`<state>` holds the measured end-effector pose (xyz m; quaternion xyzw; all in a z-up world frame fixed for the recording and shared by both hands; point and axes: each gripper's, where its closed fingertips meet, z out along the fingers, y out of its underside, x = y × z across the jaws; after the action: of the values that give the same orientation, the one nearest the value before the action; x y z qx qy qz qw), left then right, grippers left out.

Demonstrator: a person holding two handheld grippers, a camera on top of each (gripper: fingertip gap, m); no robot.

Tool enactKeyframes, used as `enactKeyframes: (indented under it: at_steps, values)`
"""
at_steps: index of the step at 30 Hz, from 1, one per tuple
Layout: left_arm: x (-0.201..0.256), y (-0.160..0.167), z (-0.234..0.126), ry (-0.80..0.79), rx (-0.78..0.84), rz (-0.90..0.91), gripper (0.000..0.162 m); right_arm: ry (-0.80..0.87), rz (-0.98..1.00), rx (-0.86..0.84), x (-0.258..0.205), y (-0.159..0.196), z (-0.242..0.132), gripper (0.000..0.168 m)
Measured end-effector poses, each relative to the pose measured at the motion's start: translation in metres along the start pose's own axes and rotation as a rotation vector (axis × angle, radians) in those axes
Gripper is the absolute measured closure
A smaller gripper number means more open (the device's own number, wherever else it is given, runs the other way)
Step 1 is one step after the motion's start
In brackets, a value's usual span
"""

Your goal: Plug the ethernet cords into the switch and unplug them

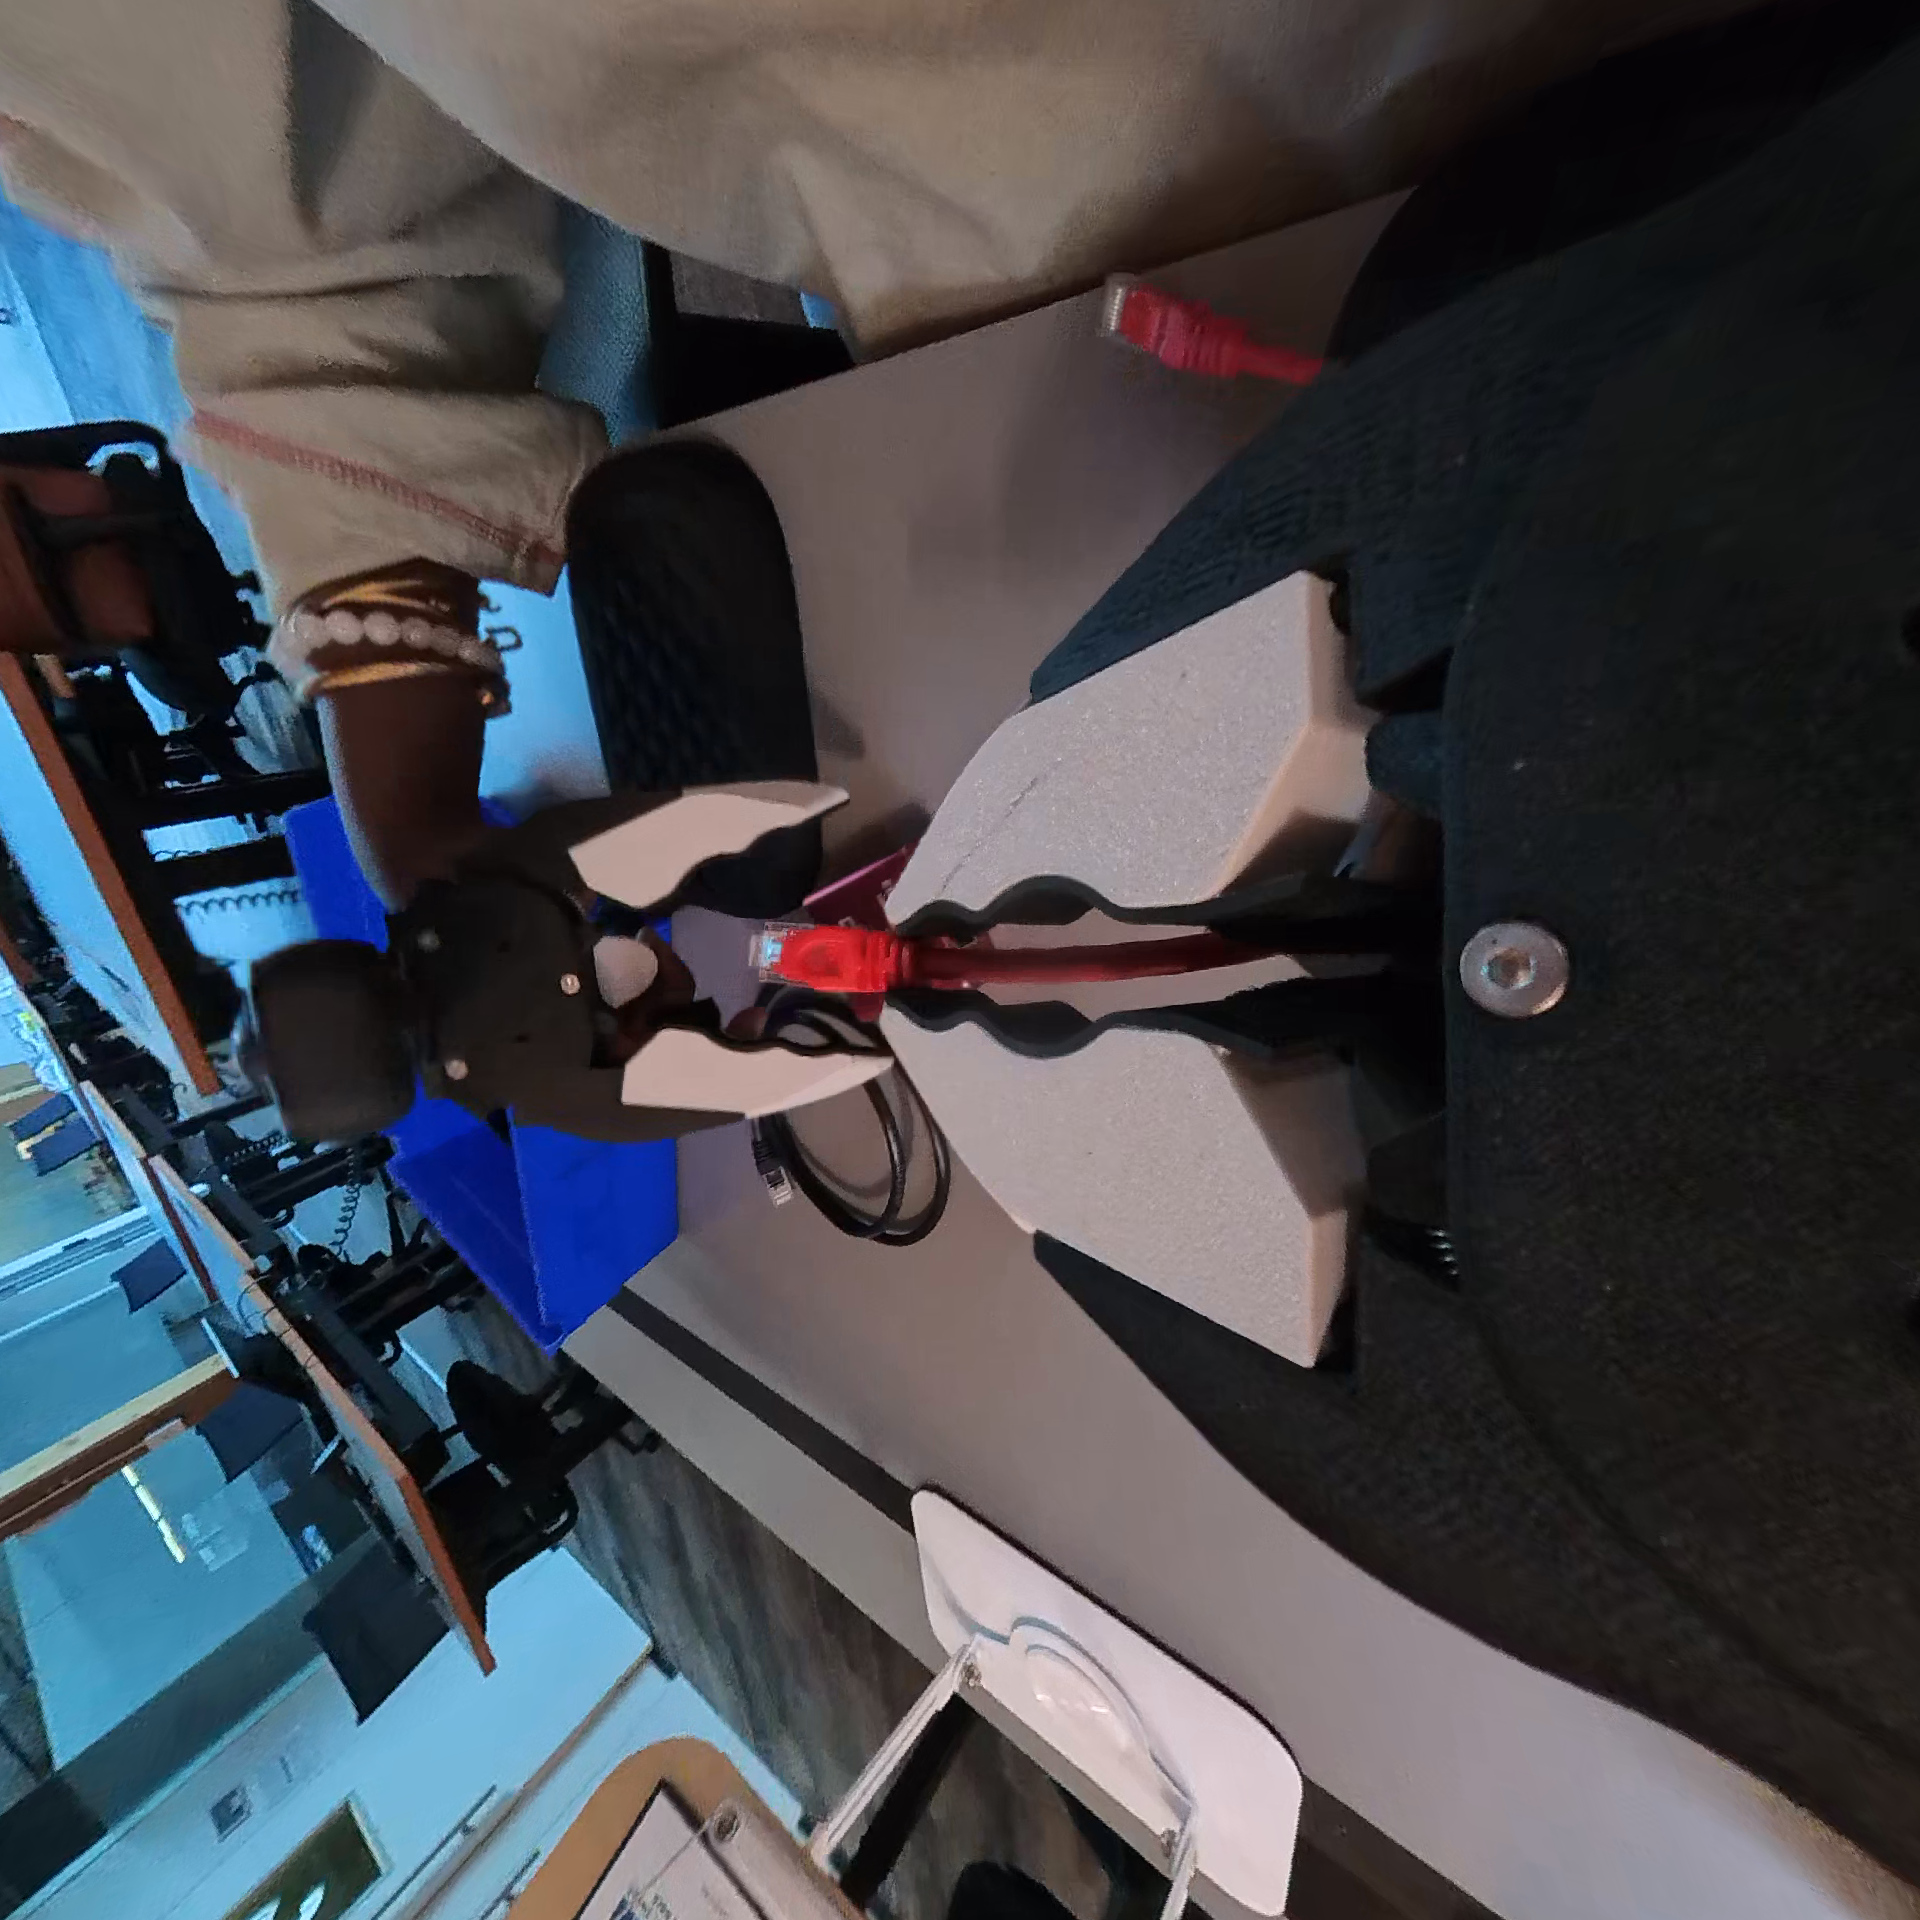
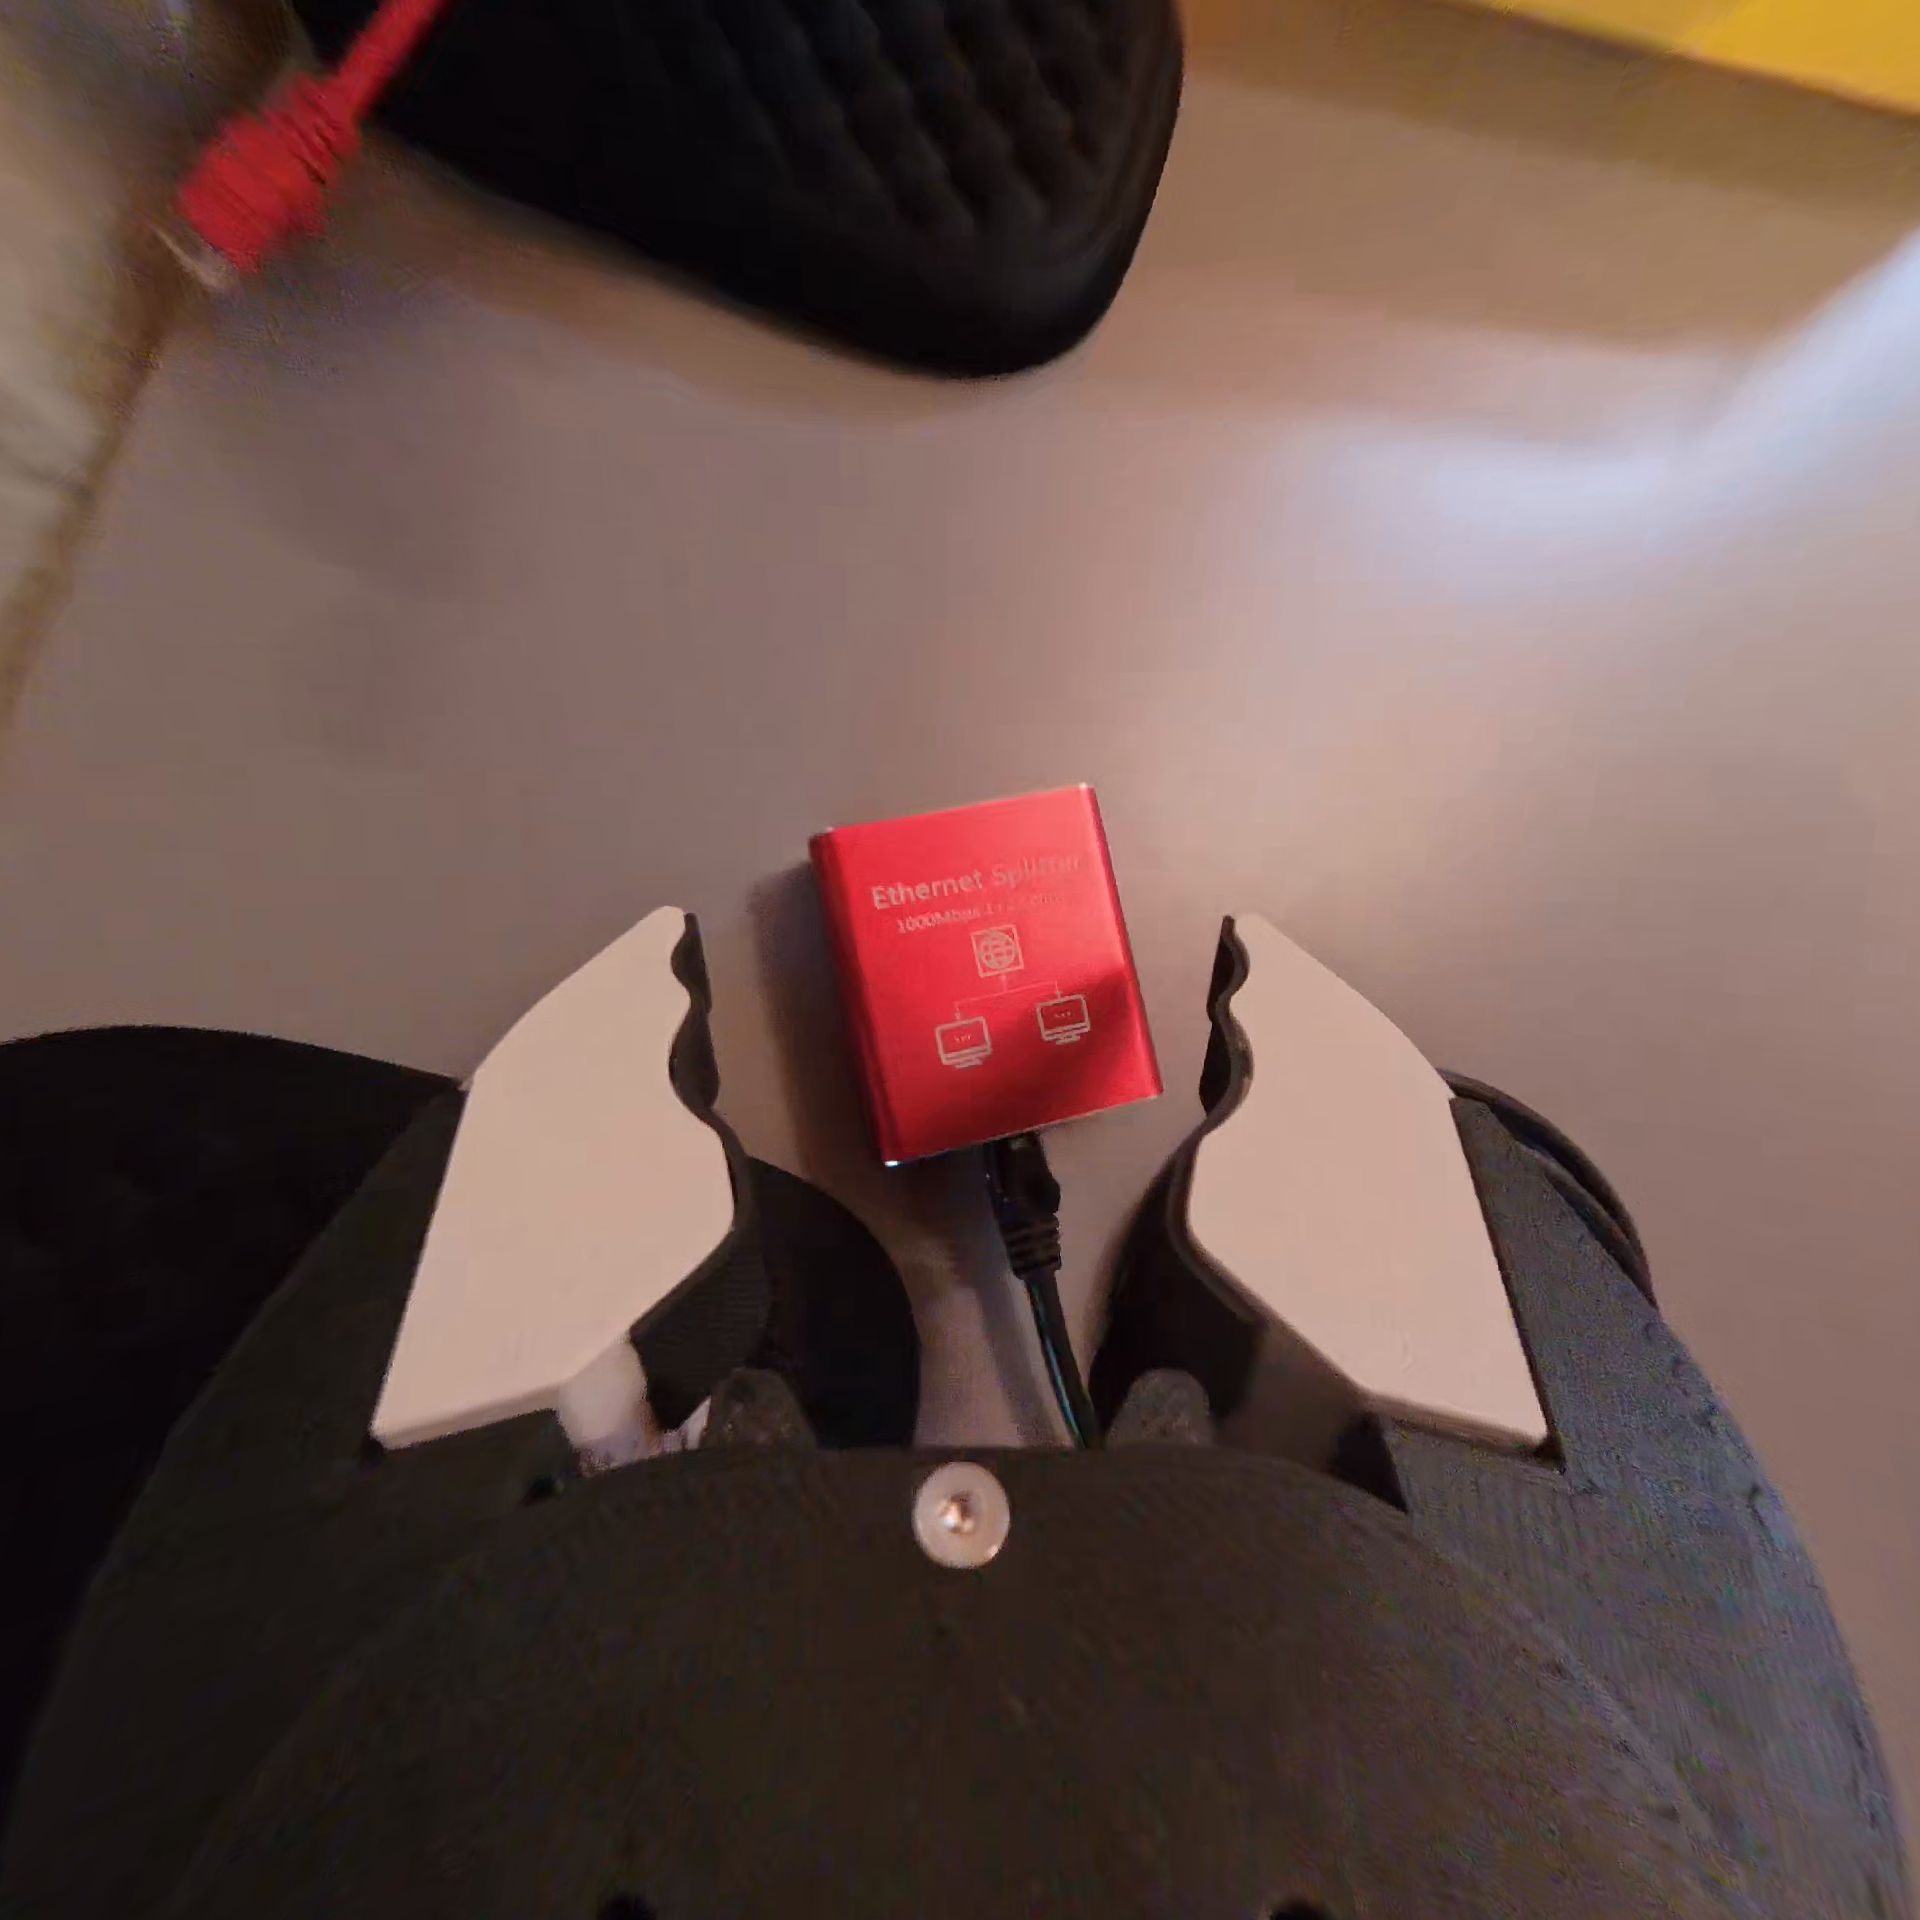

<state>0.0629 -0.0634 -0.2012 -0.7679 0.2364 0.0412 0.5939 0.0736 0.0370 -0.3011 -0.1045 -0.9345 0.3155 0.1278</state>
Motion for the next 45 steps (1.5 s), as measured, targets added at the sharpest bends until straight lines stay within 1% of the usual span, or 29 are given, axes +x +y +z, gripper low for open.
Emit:
enactKeyframes:
  at_steps: [4,6,8,9,10,11,13,15,19,22,25,29,31,34,39,45]
  values:
    - [0.004,0.004,0.002,0.019,-0.008,-0.006,0.153,-0.079,0.015,-0.153,0.006,0.023,0.011,0.075]
    - [0.002,0.005,0.002,0.014,-0.007,-0.014,0.153,-0.121,0.058,-0.174,0.007,0.026,0.015,0.071]
    - [0.001,0.007,0.002,0.009,-0.006,-0.019,0.153,-0.152,0.072,-0.187,0.006,0.029,0.021,0.071]
    - [0.000,0.007,0.002,0.006,-0.005,-0.020,0.152,-0.160,0.062,-0.163,0.006,0.026,0.022,0.074]
    - [0.000,0.008,0.002,0.004,-0.006,-0.024,0.153,-0.166,0.052,-0.137,0.005,0.023,0.023,0.083]
    - [-0.001,0.009,0.002,-0.001,-0.011,-0.030,0.153,-0.170,0.036,-0.112,0.003,0.021,0.023,0.097]
    - [-0.003,0.016,0.004,-0.014,-0.050,-0.041,0.153,-0.141,0.062,-0.098,0.003,0.019,0.023,0.098]
    - [-0.005,0.027,0.007,-0.040,-0.122,-0.050,0.152,-0.093,0.052,-0.066,0.002,0.016,0.022,0.098]
    - [-0.003,0.046,0.020,-0.073,-0.260,-0.028,0.152,-0.008,0.115,0.058,-0.002,-0.002,0.010,0.098]
    - [0.001,0.056,0.033,-0.087,-0.344,0.009,0.152,0.035,0.186,0.047,-0.006,-0.007,0.001,0.098]
    - [0.009,0.056,0.046,-0.053,-0.348,-0.005,0.152,0.073,0.239,0.001,-0.007,-0.008,0.000,0.098]
    - [0.009,0.060,0.053,-0.031,-0.372,-0.001,0.152,0.087,0.223,-0.029,-0.012,-0.015,0.004,0.098]
    - [0.009,0.064,0.054,-0.017,-0.387,0.003,0.152,0.094,0.203,-0.020,-0.012,-0.019,0.006,0.098]
    - [0.012,0.064,0.054,0.011,-0.363,0.001,0.152,0.097,0.177,-0.007,-0.013,-0.020,0.007,0.099]
    - [0.015,0.060,0.054,0.052,-0.299,-0.048,0.152,0.110,0.162,0.036,-0.015,-0.021,0.007,0.098]
    - [0.014,0.059,0.056,0.065,-0.284,-0.130,0.152,0.168,0.149,0.070,-0.011,-0.024,0.008,0.099]
